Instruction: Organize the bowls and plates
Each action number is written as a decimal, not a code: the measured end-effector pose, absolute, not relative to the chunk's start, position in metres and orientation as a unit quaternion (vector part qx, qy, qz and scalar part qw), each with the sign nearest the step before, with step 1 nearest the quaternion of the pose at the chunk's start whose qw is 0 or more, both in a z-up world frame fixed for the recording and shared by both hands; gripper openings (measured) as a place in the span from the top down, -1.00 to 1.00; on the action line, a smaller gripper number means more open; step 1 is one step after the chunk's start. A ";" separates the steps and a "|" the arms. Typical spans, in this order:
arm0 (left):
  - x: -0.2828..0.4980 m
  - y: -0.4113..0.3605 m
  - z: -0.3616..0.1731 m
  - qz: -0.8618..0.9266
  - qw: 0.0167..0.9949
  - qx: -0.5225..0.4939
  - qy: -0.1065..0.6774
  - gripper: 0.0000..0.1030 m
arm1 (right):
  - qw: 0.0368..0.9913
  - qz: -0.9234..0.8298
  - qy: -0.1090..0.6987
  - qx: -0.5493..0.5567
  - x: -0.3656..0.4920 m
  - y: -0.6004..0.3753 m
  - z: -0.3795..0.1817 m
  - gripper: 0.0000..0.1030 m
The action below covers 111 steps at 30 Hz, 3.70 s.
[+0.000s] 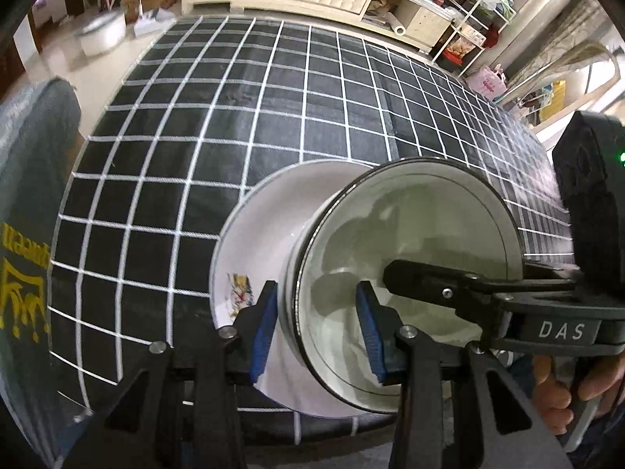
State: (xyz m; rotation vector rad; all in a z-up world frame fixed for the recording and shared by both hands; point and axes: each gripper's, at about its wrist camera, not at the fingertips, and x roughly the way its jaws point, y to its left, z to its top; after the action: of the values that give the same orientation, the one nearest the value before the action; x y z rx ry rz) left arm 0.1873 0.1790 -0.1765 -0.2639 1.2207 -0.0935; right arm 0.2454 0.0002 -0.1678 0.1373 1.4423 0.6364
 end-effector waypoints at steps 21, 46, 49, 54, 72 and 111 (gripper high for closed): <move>0.183 0.162 -0.156 -0.027 0.840 -0.078 0.536 0.18 | 0.743 0.250 0.620 0.024 0.236 -0.012 -0.157 -0.41; 0.134 0.128 -0.076 -0.007 0.905 -0.023 0.426 0.18 | 0.858 0.187 0.477 -0.027 0.179 -0.055 -0.062 -0.41; 0.118 0.120 -0.062 -0.009 0.920 -0.018 0.391 0.18 | 0.880 0.164 0.443 -0.047 0.165 -0.061 -0.046 -0.44; 0.091 0.105 -0.040 -0.012 0.938 -0.007 0.346 0.18 | 0.910 0.145 0.383 -0.068 0.136 -0.072 -0.016 -0.47; 0.009 0.059 -0.004 0.014 0.969 0.042 0.242 -0.78 | 0.952 0.122 0.274 -0.067 0.054 -0.123 0.013 -0.99; -0.034 0.044 -0.004 -0.015 0.970 0.022 0.240 -0.99 | 0.959 0.103 0.261 -0.052 0.004 -0.142 0.010 -1.00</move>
State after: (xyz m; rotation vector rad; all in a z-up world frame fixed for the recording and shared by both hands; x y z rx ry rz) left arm -0.0344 0.0437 -0.0044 0.0444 0.4841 -0.0307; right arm 0.0042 -0.1421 0.0102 -0.1060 0.5284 0.2093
